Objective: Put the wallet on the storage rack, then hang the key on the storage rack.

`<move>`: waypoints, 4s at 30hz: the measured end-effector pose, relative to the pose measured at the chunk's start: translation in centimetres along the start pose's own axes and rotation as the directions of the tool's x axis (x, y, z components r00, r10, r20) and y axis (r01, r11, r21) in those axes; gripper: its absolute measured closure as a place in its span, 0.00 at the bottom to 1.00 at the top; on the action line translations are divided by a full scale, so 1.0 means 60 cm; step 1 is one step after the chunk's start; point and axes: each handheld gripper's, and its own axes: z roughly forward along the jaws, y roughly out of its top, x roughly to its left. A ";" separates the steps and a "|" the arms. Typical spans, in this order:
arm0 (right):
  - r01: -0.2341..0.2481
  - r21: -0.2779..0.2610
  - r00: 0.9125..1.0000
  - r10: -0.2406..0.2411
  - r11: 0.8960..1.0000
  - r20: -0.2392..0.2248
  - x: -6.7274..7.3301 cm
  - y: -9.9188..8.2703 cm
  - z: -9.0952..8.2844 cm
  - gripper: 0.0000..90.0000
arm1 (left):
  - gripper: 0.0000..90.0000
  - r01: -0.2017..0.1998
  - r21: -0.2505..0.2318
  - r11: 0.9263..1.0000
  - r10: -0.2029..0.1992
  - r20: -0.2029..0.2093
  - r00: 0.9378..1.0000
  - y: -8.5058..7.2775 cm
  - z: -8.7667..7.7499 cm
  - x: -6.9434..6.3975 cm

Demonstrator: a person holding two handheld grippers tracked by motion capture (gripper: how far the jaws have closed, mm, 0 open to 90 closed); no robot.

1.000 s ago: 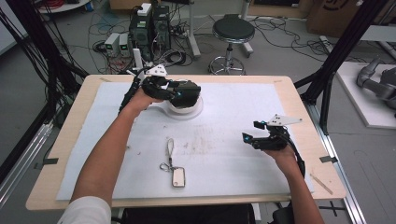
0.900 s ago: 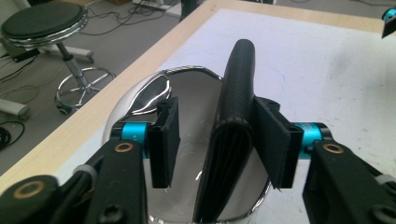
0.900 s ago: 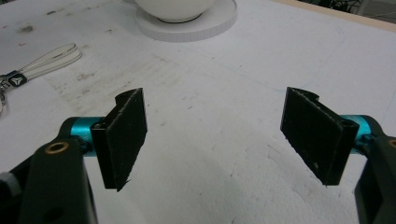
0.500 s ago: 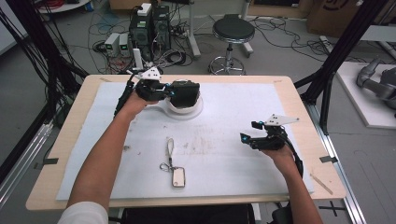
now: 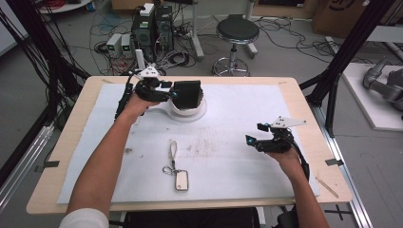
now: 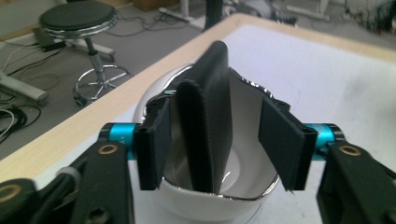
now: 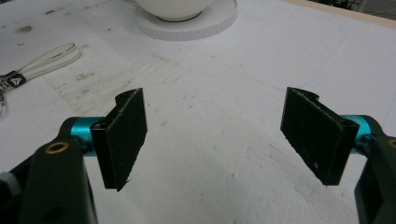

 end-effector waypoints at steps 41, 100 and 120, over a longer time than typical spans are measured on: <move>-0.051 -0.030 0.996 0.053 0.998 0.068 -0.008 0.002 -0.006 0.24 | 0.25 0.261 -0.173 0.950 -0.291 -0.183 0.939 -0.148 -0.184 -0.084; -0.072 -0.023 0.995 0.073 0.997 0.072 0.002 -0.006 -0.019 0.24 | 0.98 0.250 0.245 0.937 -0.201 -0.209 0.957 -0.184 -0.070 -0.209; -0.069 -0.018 0.995 0.070 0.997 0.065 0.002 -0.006 -0.015 0.24 | 0.73 0.211 0.363 0.908 -0.105 -0.291 0.951 -0.201 -0.103 -0.217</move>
